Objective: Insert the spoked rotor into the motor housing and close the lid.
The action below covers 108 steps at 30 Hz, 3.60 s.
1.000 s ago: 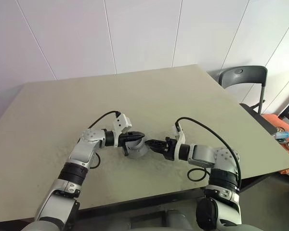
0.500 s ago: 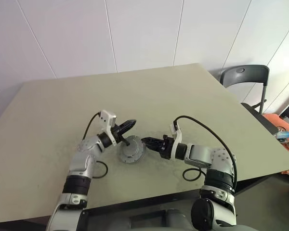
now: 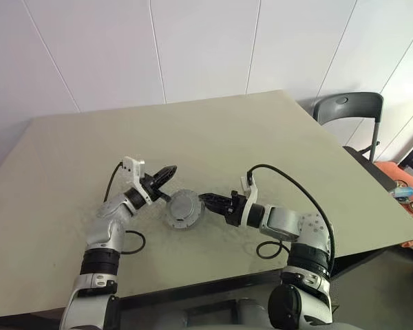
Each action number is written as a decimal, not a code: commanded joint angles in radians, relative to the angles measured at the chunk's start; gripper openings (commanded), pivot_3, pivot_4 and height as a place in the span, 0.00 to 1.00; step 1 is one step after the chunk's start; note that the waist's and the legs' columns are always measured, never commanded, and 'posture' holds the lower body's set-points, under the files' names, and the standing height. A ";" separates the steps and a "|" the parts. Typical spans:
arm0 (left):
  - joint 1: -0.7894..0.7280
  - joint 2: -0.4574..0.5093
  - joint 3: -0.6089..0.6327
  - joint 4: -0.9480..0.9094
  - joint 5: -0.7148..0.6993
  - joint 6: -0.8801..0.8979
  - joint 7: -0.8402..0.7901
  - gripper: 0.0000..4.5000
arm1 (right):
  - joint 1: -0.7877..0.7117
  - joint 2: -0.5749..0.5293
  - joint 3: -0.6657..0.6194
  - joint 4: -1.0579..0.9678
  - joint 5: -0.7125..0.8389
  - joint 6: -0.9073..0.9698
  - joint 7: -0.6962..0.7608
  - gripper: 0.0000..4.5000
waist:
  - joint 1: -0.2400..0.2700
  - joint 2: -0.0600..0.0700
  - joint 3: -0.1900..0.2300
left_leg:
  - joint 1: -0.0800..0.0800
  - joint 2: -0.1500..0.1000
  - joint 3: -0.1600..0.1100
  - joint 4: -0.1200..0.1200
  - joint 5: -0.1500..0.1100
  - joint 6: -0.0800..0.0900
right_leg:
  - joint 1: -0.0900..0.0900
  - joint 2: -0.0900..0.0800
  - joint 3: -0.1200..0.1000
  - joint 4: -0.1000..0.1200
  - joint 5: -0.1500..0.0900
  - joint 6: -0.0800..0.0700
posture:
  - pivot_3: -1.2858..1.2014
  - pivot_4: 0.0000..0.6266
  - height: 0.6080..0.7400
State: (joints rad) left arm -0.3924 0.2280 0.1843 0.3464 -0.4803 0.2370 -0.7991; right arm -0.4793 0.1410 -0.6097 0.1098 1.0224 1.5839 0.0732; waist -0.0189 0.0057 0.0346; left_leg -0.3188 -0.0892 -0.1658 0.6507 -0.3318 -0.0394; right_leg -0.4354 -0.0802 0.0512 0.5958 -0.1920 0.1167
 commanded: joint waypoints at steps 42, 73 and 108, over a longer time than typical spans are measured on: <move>0.014 -0.191 0.174 -0.174 -0.592 0.672 0.303 0.95 | -0.021 0.061 0.163 0.086 0.268 -0.522 -0.001 0.27 | 0.000 0.000 0.000 | 0.000 0.000 0.000 0.000 0.000 0.000 | 0.000 0.000 0.000 0.000 0.000 0.000 | 0.52 0.00 1.00; -0.072 -0.263 0.380 -0.116 -0.479 0.141 0.501 0.47 | -0.035 -0.006 0.269 0.105 0.260 -0.550 0.070 0.27 | 0.002 0.000 0.000 | 0.000 0.000 0.002 0.001 0.001 -0.001 | 0.000 0.000 0.000 -0.001 0.000 0.000 | 0.52 0.00 1.00; -0.063 -0.119 0.492 0.257 -0.219 -0.346 0.752 0.69 | -0.038 -0.017 0.307 0.112 0.241 -0.511 0.102 0.27 | -0.005 -0.005 -0.002 | 0.008 0.001 0.002 0.000 0.001 -0.001 | 0.007 0.002 0.001 0.000 0.001 -0.001 | 0.52 0.00 1.00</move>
State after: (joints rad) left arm -0.4510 0.0830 0.6633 0.6135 -0.7101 -0.0797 -0.0524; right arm -0.4993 0.1200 -0.3144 0.2390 1.2582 1.0662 0.1688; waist -0.0243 0.0012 0.0323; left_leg -0.3102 -0.0885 -0.1636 0.6506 -0.3310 -0.0409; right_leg -0.4275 -0.0783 0.0517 0.5958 -0.1909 0.1161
